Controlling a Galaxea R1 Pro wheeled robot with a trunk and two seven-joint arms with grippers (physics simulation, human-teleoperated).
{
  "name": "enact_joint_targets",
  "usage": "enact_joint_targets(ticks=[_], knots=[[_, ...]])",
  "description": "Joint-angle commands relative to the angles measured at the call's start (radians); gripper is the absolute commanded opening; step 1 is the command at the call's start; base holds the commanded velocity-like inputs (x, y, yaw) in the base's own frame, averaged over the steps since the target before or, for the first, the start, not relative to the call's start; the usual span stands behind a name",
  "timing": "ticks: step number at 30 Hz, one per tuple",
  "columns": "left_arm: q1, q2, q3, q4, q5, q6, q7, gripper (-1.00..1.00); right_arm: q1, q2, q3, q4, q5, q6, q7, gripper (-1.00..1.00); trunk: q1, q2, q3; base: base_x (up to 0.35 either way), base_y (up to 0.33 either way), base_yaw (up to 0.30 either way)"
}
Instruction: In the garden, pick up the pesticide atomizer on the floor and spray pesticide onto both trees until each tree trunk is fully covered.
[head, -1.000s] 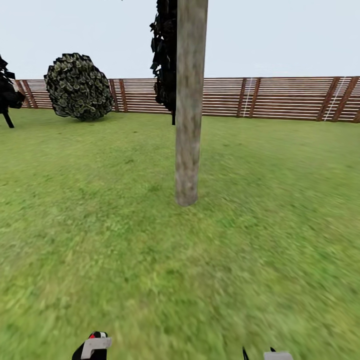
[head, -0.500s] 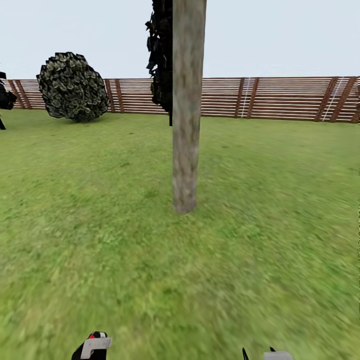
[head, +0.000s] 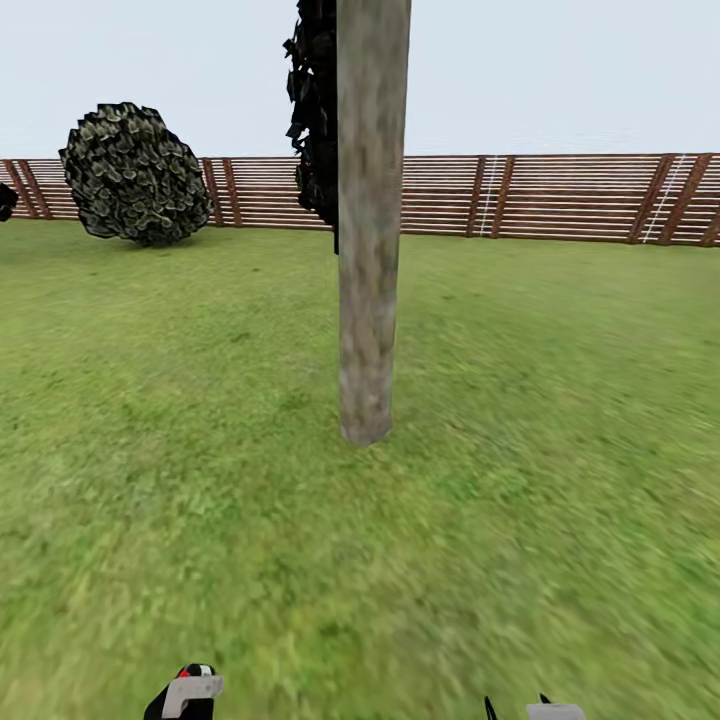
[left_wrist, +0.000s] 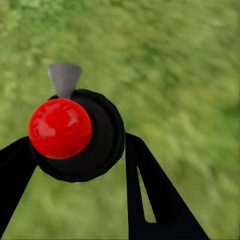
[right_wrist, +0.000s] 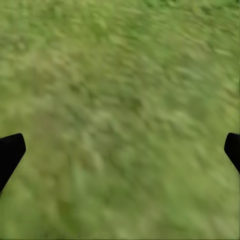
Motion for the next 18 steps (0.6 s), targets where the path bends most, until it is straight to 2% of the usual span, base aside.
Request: enact_joint_targets(ticks=[1,13,18], knots=[[-0.001,0.000,0.001,0.001,0.000,-0.003,0.001,-1.00,-0.001,0.000,0.000,0.001,0.000,-0.003,0.000,1.00,0.000,0.000,-0.001,0.339,0.000,0.000],[-0.001,-0.002,0.000,0.002,0.000,-0.003,0.001,-1.00,-0.001,-0.001,0.000,-0.001,0.000,-0.003,0.000,1.00,0.000,0.000,-0.001,0.337,-0.058,-0.001],[-0.001,-0.002,0.000,0.004,0.000,-0.003,0.001,-1.00,-0.001,-0.001,0.000,-0.001,0.000,-0.003,0.000,1.00,0.000,0.000,0.001,0.333,-0.100,-0.121]])
